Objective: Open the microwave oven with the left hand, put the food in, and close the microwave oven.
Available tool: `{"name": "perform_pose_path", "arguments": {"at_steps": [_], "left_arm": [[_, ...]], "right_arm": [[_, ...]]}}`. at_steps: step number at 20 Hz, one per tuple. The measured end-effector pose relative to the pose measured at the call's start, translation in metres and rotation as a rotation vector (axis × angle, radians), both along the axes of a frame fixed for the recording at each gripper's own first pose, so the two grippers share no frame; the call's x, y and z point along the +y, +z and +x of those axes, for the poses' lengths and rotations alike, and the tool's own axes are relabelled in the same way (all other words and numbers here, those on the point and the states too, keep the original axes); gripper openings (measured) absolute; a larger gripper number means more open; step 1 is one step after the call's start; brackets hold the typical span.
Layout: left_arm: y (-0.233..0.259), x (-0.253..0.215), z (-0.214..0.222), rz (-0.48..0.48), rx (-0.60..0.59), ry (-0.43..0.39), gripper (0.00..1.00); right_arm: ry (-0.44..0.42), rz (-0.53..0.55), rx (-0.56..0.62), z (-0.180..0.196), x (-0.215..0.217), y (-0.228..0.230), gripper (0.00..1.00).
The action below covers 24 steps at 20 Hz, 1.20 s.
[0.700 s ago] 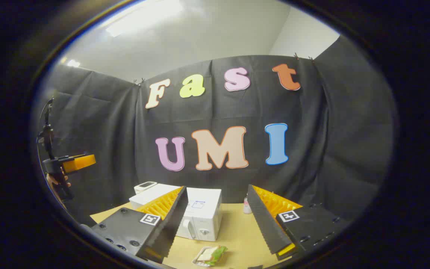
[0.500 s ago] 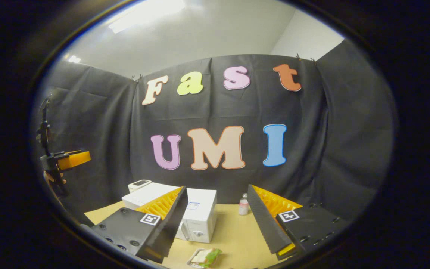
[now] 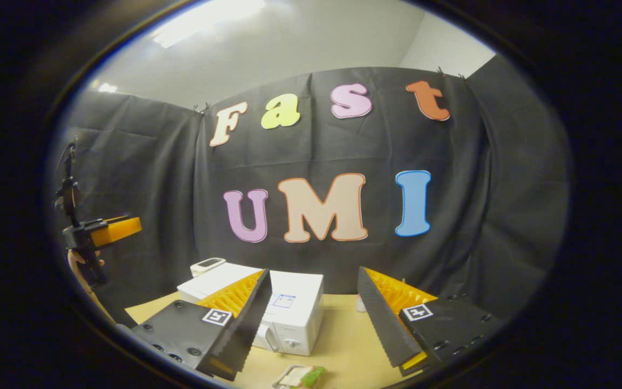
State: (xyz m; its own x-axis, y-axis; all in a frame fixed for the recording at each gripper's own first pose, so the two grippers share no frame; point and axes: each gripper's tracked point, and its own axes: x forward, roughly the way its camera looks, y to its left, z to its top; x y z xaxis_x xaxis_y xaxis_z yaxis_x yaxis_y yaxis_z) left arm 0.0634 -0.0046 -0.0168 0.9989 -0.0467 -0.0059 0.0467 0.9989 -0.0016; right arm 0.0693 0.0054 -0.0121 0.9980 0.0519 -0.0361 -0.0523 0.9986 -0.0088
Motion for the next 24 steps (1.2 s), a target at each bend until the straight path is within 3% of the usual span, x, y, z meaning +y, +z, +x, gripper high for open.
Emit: {"name": "perform_pose_path", "arguments": {"at_steps": [5, 8, 14, 15, 16, 17, 24], "left_arm": [[-0.033, -0.011, -0.004, -0.011, 0.054, -0.038, 0.92], [-0.054, -0.020, -0.011, 0.000, 0.070, -0.064, 0.95], [-0.113, -0.039, -0.032, 0.069, 0.062, -0.045, 0.92], [-0.125, -0.047, -0.035, 0.068, 0.063, -0.054, 0.98], [-0.137, -0.058, -0.036, 0.070, 0.066, -0.075, 0.95], [-0.152, -0.066, -0.038, 0.074, 0.078, -0.088, 0.95], [-0.256, -0.130, -0.035, 0.054, 0.202, -0.218, 0.95]], "right_arm": [[0.014, 0.006, 0.022, 0.005, -0.007, -0.018, 0.89], [0.018, 0.014, 0.052, 0.004, -0.015, -0.038, 0.89], [-0.013, 0.038, 0.062, -0.003, -0.037, -0.056, 0.89], [-0.007, 0.051, 0.063, -0.004, -0.037, -0.058, 0.89], [-0.003, 0.059, 0.063, -0.005, -0.037, -0.059, 0.98], [-0.003, 0.063, 0.061, -0.006, -0.039, -0.060, 0.89], [-0.031, 0.065, 0.057, -0.011, -0.054, -0.065, 0.89]]}}
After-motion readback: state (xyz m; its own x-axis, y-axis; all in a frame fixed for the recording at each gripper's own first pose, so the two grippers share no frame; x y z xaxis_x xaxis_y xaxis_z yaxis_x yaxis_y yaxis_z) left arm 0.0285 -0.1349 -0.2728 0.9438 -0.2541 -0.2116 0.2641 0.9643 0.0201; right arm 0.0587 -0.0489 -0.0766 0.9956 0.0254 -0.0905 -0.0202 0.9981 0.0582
